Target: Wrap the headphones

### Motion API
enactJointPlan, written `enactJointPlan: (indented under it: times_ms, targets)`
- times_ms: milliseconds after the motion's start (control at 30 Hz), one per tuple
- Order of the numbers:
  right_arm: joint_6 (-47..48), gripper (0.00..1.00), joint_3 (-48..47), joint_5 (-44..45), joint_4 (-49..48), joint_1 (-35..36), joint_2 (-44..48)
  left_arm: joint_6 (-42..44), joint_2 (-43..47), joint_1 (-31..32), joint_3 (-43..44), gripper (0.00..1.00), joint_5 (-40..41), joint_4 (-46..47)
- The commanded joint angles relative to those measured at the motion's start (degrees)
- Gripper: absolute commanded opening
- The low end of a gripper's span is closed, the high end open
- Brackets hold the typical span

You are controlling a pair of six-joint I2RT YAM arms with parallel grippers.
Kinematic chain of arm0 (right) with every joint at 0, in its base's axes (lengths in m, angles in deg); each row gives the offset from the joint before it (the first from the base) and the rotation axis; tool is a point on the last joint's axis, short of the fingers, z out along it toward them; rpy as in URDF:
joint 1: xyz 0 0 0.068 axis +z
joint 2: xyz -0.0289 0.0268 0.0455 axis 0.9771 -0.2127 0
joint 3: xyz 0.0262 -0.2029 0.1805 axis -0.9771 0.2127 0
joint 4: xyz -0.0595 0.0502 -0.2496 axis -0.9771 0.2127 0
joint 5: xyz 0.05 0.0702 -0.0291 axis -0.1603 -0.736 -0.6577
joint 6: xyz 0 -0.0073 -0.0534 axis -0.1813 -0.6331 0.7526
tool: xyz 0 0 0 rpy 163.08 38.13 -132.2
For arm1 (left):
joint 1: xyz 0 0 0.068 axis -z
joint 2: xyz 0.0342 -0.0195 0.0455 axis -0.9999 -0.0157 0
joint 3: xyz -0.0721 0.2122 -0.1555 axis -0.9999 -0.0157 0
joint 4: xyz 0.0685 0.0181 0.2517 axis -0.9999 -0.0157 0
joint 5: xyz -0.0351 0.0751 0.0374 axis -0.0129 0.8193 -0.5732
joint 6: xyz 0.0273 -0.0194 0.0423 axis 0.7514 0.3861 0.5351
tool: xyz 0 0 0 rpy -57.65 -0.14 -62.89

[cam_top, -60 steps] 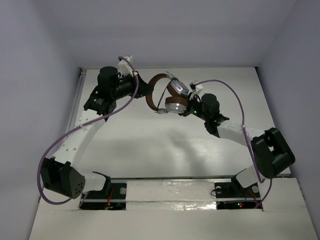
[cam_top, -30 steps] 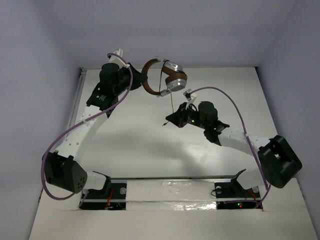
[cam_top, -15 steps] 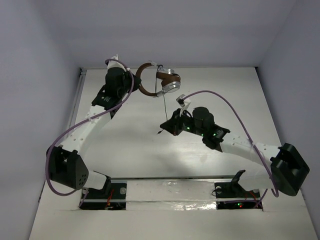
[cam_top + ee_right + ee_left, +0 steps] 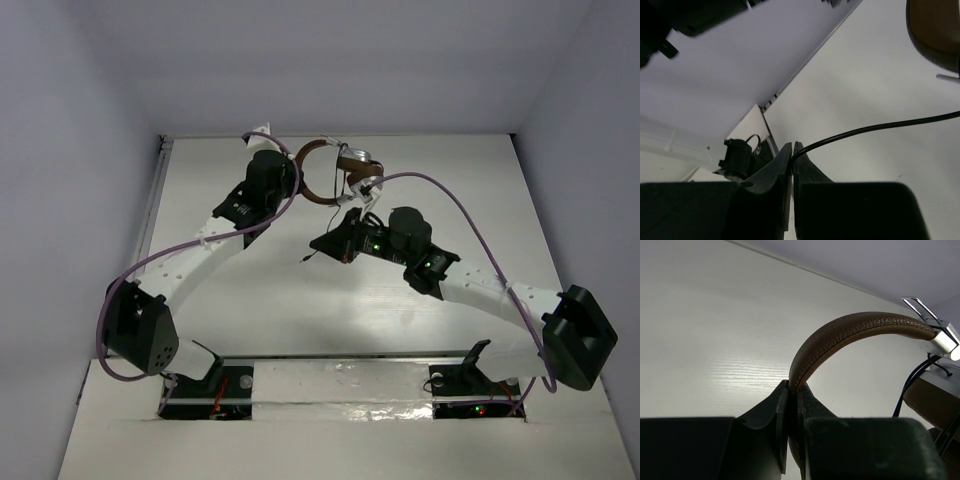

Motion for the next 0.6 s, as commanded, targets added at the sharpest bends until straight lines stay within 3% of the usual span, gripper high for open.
enactJointPlan:
  times_ms: [0, 167, 567]
  targets:
    - [-6.1, 0.02, -2.3, 2.0, -9.7, 0.8, 1.3, -1.0, 0.7, 0.3, -1.5, 0.0, 4.1, 7.5]
    - [-10.0, 0.0, -2.0, 5.1, -16.9, 0.8, 1.4, -0.9, 0.8, 0.9, -3.7, 0.0, 3.7, 8.1]
    - [-11.9, 0.0, -2.1, 23.7, -18.7, 1.3, -0.5, -1.9, 1.7, 3.3, -8.0, 0.0, 2.5, 8.9]
